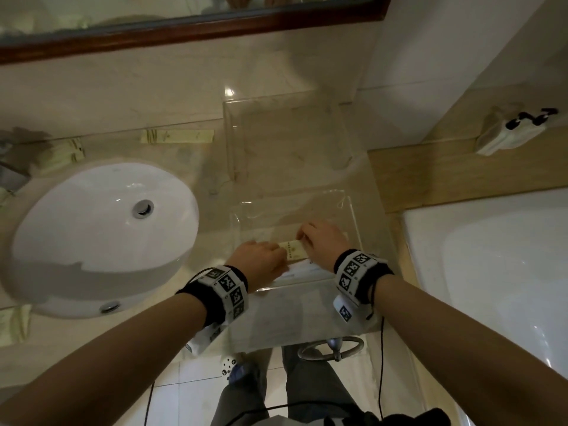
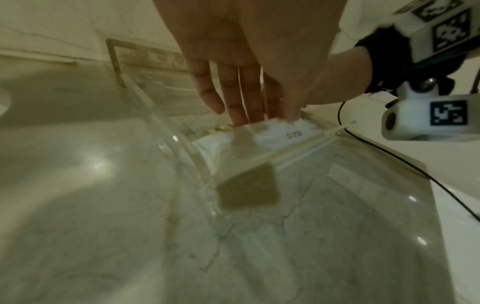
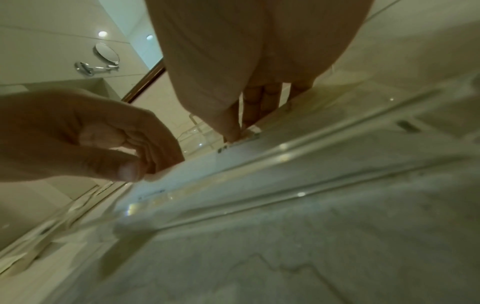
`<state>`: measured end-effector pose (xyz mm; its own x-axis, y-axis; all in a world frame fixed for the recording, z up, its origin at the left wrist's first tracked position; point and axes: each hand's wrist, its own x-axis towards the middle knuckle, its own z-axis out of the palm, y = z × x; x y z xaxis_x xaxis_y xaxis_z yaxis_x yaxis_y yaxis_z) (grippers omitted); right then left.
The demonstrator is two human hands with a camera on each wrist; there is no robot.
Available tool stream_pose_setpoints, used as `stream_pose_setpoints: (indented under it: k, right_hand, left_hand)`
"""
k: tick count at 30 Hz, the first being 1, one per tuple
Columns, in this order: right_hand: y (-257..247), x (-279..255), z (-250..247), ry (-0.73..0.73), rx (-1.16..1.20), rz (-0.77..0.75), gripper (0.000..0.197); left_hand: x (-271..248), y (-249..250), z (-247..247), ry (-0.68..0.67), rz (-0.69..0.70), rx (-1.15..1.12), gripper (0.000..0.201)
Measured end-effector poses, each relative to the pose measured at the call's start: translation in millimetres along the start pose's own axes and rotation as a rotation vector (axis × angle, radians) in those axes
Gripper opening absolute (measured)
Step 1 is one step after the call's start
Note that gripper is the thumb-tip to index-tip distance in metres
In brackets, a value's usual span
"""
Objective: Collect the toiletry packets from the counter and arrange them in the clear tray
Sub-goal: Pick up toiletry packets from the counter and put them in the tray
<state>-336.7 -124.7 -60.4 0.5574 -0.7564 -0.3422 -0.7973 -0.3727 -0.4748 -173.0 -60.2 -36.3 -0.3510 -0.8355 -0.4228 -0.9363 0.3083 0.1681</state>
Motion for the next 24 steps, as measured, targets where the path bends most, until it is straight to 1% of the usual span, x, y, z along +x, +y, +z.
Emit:
stream_pose_setpoints:
  k: [2, 5, 8, 13, 15, 18, 21, 23, 24]
  right_hand:
    - [2.1, -0.2, 0.0, -0.014, 0.020, -0.014, 0.023]
    - [4.6, -1.1, -1.4, -0.026, 0.031, -0.036, 0.022]
    - [5.3, -2.0, -1.4, -0.045, 0.044, -0.016, 0.021]
    - [7.6, -7.1, 2.6, -0.029, 0.046, -0.011, 0.021]
    - [7.6, -10.1, 4.3, 0.021, 0.058, -0.022, 0.021]
    - [7.4, -12.9, 1.9, 0.109, 0.074, -0.008, 0.020]
    - [0.3, -5.6, -6.5, 0.132, 0.062, -0.002, 0.021]
    - [-15.3, 1.5, -15.3, 0.100, 0.100, -0.009, 0.021]
    - [-36.3, 10.9, -15.9, 0.085, 0.106, -0.057, 0.021]
  left_hand:
    - [-1.3, -1.6, 0.8, 0.023, 0.021, -0.042, 0.033]
    - [1.6, -1.6, 2.9, -0.030, 0.048, -0.111, 0.032]
    - [4.8, 1.3, 5.2, -0.064, 0.051, -0.124, 0.031]
    - [8.4, 4.7, 5.1, -0.090, -0.123, -0.167, 0.026]
    - [8.4, 4.5, 3.7, -0.077, -0.158, -0.159, 0.027]
    - [4.7, 1.7, -0.9, -0.016, -0.181, -0.154, 0.029]
    - [-5.7, -8.7, -12.3, 0.066, -0.228, -0.225, 0.027]
    - [-15.7, -21.6, -18.7, 0.091, -0.298, -0.265, 0.026]
    - [-32.6, -34.3, -21.4, 0.107, -0.371, -0.300, 0.026]
